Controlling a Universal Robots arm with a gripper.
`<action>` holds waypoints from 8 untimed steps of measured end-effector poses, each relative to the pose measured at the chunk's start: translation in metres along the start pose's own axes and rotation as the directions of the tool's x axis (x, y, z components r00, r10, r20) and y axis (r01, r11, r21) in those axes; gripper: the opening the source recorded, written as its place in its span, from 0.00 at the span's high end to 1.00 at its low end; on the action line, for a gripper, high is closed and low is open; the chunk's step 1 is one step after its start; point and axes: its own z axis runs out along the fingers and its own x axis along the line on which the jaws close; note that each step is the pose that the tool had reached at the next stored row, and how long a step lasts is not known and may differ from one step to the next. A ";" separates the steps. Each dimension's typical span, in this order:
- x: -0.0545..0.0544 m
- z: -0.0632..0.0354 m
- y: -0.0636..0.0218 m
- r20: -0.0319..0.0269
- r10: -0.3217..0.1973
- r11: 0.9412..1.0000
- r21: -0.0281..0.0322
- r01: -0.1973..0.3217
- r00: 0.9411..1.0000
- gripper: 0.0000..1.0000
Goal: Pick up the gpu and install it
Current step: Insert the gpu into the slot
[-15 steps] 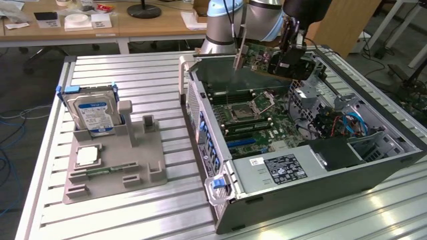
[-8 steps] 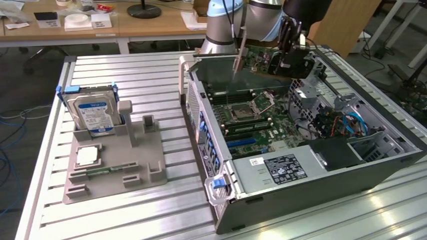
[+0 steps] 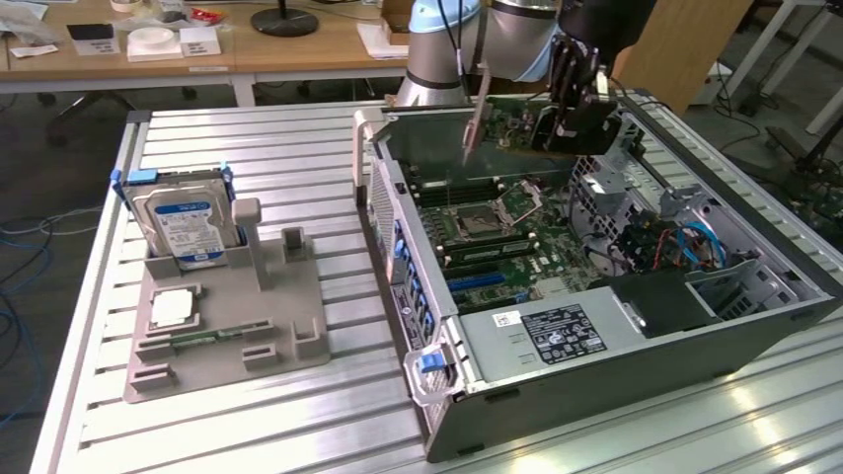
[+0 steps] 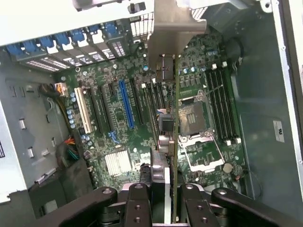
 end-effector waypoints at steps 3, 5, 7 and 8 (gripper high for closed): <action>0.001 0.0044 0.0005 0.002 -0.034 0.999 -0.001 0.034 0.999 0.72; 0.001 0.0070 0.0006 0.002 -0.067 0.998 -0.002 0.067 0.998 0.72; 0.001 0.0088 0.0006 0.003 -0.091 0.996 -0.003 0.091 0.996 0.72; 0.001 0.0097 0.0005 0.003 -0.102 0.995 -0.003 0.102 0.995 0.72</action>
